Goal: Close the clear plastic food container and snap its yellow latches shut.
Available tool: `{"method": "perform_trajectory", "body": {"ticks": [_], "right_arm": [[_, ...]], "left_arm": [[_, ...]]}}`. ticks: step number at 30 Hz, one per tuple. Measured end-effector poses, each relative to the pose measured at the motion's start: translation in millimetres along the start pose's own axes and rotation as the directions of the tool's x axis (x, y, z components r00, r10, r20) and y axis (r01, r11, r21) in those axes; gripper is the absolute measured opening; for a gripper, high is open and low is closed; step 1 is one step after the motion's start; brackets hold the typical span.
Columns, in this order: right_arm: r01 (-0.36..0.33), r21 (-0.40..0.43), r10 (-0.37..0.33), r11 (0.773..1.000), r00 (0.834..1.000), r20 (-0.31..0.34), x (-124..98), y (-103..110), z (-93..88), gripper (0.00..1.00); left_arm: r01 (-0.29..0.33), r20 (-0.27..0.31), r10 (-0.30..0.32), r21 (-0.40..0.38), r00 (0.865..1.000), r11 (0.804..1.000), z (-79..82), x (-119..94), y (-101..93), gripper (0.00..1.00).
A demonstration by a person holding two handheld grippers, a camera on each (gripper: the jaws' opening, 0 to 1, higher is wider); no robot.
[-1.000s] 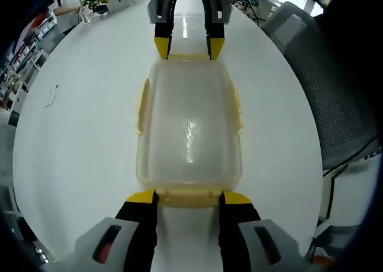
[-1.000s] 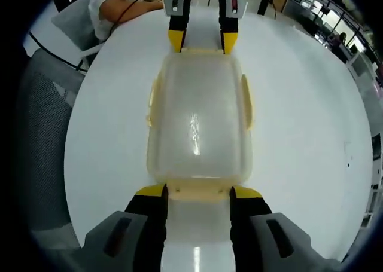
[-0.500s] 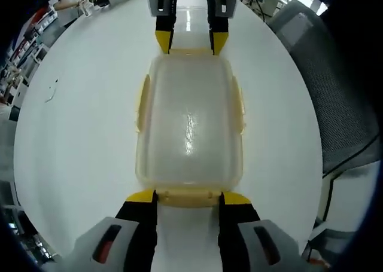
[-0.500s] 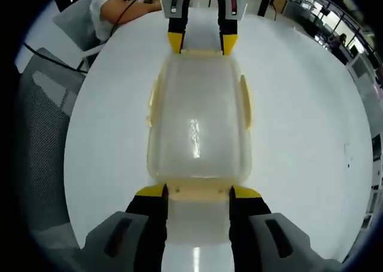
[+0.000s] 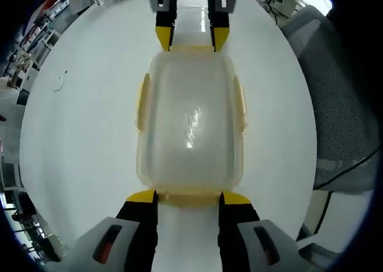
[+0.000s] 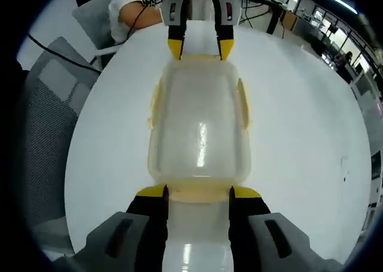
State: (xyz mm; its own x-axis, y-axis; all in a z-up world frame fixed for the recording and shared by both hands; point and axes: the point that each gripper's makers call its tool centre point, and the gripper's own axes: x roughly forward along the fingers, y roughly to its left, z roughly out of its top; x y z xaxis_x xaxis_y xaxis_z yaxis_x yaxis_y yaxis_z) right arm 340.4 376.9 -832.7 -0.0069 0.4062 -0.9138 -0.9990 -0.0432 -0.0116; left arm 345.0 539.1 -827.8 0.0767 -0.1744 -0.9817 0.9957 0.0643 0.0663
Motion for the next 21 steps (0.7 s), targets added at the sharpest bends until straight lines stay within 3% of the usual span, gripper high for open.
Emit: {"method": "perform_trajectory", "body": {"ticks": [6,12,21], "right_arm": [[-0.033,0.023,0.033,0.999,0.999,0.011,-6.4,5.3,3.1,0.36],[-0.024,0.034,0.022,0.999,0.998,0.053,-17.9,2.8,9.6,0.36],[-0.011,0.017,0.01,1.0,0.999,0.039,-33.7,-7.0,9.5,0.36]], "left_arm": [[0.017,-0.006,-0.017,0.013,1.0,1.0,3.6,-12.1,-2.9,0.33],[0.021,0.013,-0.021,0.014,1.0,1.0,3.2,-22.3,3.1,0.34],[0.004,0.005,-0.004,0.01,1.0,1.0,12.3,-33.8,11.9,0.33]]}}
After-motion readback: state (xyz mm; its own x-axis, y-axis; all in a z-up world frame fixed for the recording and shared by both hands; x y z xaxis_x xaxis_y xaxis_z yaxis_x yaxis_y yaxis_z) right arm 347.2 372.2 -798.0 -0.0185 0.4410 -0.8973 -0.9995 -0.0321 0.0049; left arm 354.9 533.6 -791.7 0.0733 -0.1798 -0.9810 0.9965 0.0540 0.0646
